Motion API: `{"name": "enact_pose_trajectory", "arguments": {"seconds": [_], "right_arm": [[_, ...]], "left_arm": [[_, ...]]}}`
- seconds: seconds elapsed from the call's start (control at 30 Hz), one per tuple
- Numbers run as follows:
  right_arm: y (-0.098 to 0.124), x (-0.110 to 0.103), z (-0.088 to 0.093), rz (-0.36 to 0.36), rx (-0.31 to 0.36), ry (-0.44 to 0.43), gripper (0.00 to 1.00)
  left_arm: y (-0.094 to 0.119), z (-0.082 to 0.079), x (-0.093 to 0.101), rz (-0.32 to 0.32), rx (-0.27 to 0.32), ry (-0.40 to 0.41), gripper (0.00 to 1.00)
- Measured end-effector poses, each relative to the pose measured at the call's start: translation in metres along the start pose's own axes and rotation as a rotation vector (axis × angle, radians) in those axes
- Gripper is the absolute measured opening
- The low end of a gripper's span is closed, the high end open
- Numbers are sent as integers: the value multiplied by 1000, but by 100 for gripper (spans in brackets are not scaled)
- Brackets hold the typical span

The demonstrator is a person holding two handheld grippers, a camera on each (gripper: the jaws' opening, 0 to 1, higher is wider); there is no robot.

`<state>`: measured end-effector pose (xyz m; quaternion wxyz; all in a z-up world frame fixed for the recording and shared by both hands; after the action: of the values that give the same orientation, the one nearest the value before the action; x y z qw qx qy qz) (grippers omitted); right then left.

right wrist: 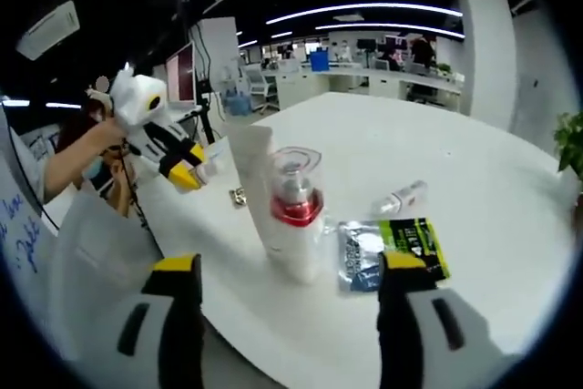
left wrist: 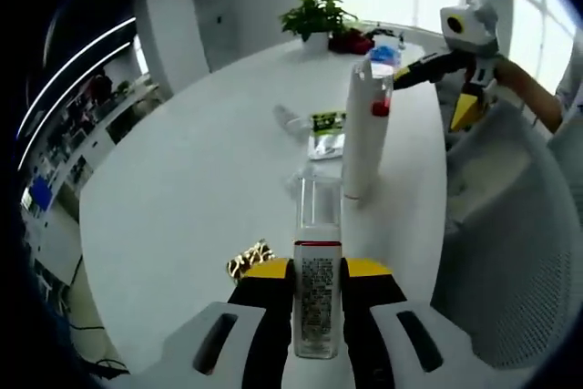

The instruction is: Arrange the skincare products in the storage area until every visible bottle or jar stands upright without overlapping.

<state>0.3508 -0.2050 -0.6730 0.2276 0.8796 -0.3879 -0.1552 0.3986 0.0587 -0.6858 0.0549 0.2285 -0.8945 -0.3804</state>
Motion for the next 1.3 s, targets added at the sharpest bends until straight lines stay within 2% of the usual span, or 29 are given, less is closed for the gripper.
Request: {"name": "enact_pose_trajectory", "arguments": {"seconds": [0.47, 0.8, 1.17, 1.3], "right_arm": [[-2, -12, 4, -62, 8, -28, 57], [-4, -22, 5, -109, 42, -85, 49], [-8, -31, -2, -182, 145, -206, 41], [-10, -37, -3, -215, 158, -237, 44]], "left_arm": [[-3, -11, 29, 56, 29, -24, 16], [-8, -23, 48, 99, 68, -31, 16], [-10, -33, 61, 143, 112, -28, 16], [-12, -36, 66, 162, 127, -28, 16]]}}
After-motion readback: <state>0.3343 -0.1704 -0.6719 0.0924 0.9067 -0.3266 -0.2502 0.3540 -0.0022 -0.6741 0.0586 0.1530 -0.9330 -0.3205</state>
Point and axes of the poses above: the point that each gripper's makers call its tool centre point, and the gripper's own axes: y roughly backward along the fingers, x roughly to its right, z roughly out of its underside, the point moved 7 cm from there along y, roughly backward along the fingers, and after that the axes turned 1 degree about -y, right-handed, at the moved point
